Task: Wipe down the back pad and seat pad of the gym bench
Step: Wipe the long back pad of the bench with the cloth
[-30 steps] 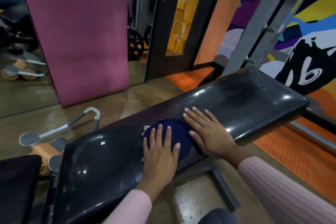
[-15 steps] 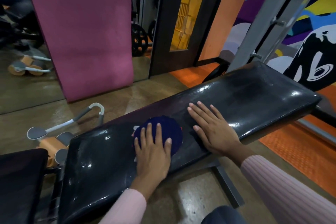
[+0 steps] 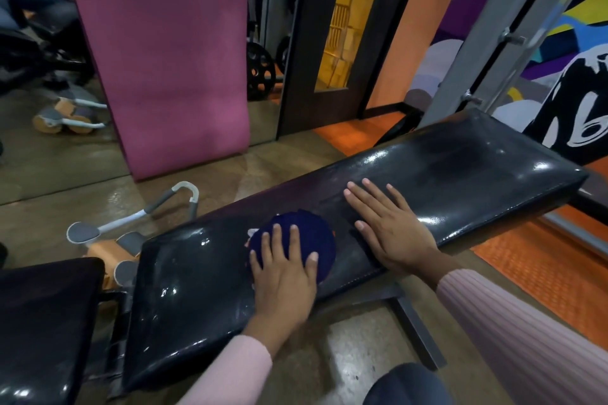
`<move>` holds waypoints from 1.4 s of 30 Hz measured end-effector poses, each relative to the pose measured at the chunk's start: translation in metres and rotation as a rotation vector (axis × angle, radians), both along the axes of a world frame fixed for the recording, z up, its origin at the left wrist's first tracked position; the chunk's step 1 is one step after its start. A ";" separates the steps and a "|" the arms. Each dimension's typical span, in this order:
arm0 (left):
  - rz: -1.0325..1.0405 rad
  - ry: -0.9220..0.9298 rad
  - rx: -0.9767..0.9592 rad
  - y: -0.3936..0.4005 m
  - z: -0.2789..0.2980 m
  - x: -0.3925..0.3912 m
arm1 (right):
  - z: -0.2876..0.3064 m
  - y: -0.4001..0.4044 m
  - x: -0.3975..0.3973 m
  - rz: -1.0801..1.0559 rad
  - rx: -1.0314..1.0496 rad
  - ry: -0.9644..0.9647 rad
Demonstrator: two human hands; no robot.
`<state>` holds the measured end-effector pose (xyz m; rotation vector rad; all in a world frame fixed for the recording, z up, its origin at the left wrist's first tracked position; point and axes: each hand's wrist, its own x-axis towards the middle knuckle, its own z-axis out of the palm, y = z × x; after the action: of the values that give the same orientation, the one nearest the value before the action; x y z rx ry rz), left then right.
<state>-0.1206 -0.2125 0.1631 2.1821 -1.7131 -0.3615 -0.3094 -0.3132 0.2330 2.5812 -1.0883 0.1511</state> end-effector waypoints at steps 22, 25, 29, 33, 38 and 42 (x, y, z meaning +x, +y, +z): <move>-0.138 0.062 -0.088 -0.010 0.010 -0.046 | 0.003 0.003 0.003 -0.028 0.006 0.077; -0.043 0.109 -0.031 -0.034 0.009 -0.017 | 0.003 0.003 0.003 -0.021 0.000 0.066; 0.059 0.104 0.007 -0.015 -0.006 0.005 | 0.001 0.002 0.002 -0.026 -0.019 0.061; -0.099 0.033 -0.074 0.016 -0.001 -0.036 | 0.000 0.002 0.001 -0.018 -0.016 0.061; -0.084 0.141 -0.016 -0.031 0.011 -0.027 | 0.002 0.002 0.002 -0.028 -0.014 0.094; 0.058 0.166 0.038 -0.034 -0.006 0.022 | 0.002 0.003 0.001 -0.043 -0.029 0.089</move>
<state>-0.0984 -0.2462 0.1573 2.1566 -1.5622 -0.5477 -0.3081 -0.3104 0.2347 2.5115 -1.1004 0.0405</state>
